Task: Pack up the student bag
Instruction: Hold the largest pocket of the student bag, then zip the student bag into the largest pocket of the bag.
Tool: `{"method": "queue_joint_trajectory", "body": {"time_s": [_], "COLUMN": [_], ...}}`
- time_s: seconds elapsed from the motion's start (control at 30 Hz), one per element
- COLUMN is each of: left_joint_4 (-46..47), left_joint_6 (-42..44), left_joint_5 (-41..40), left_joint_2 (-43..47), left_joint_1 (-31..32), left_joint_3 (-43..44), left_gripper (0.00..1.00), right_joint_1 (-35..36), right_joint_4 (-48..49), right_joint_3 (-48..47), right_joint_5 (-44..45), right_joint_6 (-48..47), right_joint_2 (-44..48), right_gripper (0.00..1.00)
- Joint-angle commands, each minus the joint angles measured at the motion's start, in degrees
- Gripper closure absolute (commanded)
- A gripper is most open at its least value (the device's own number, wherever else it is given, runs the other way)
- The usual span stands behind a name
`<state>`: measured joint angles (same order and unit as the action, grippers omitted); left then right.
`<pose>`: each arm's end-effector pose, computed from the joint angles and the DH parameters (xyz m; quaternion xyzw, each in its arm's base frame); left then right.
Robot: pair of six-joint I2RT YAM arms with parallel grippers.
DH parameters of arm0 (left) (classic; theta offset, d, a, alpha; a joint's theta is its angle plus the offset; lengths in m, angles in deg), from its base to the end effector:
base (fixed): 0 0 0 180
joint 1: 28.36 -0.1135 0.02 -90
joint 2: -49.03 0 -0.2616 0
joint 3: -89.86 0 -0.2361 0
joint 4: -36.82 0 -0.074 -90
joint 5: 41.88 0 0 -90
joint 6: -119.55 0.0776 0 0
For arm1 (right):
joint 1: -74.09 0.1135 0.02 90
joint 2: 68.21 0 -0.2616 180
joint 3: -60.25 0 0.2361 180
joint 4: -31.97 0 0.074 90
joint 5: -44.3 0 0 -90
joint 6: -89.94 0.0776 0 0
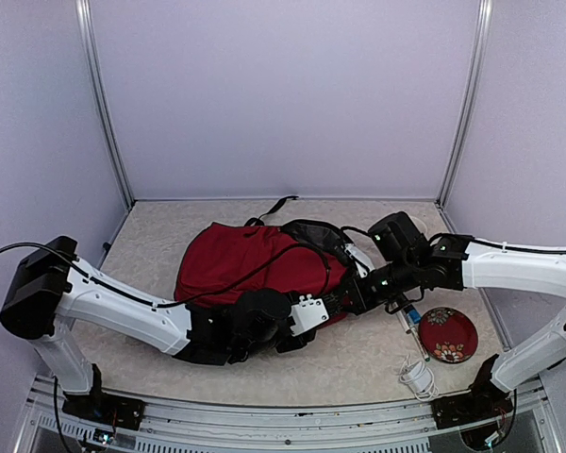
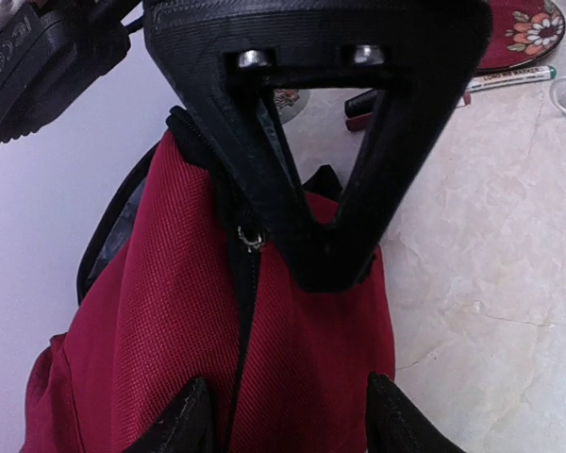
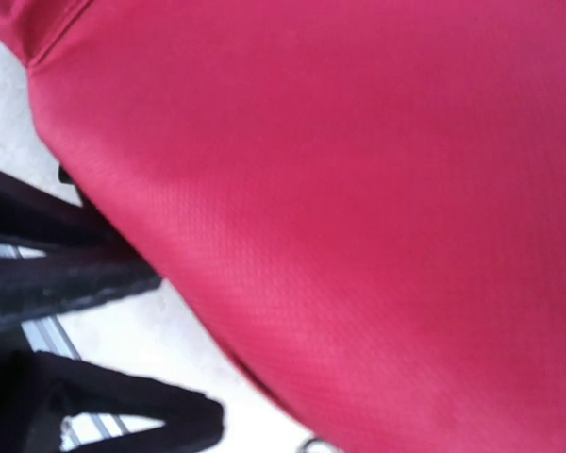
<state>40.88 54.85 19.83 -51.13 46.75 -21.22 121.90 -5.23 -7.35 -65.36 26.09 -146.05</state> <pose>0.1369 -0.3719 0.1835 0.5543 0.6275 -0.0236 0.5462 0.1799 0.2374 0.2189 -0.2334 0.8901 0.3422 0.1900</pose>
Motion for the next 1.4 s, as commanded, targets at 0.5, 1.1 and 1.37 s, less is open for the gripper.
{"method": "queue_joint_trajectory", "body": {"time_s": [0.5,1.1,1.37], "left_joint_4": [0.0,-21.5,-24.6], "left_joint_6": [2.8,-11.8,-14.2], "left_joint_5": [-9.9,4.5,4.3], "left_joint_2": [0.7,14.5,17.1], "left_joint_1": [1.2,9.8,10.4], "left_joint_3": [-3.3,-9.1,-11.2], "left_gripper": [1.0,1.0,1.0], "right_joint_1": [-7.1,-14.1,-16.7], "right_joint_4": [-19.8,-18.1,-20.5], "right_joint_3": [-9.9,-29.5,-38.1], "right_joint_5": [21.3,26.4,35.4], "right_joint_6": [-5.1,-23.1,-26.6], "right_joint_2": [0.8,-14.3,-22.6], "right_gripper": [1.0,1.0,1.0]}}
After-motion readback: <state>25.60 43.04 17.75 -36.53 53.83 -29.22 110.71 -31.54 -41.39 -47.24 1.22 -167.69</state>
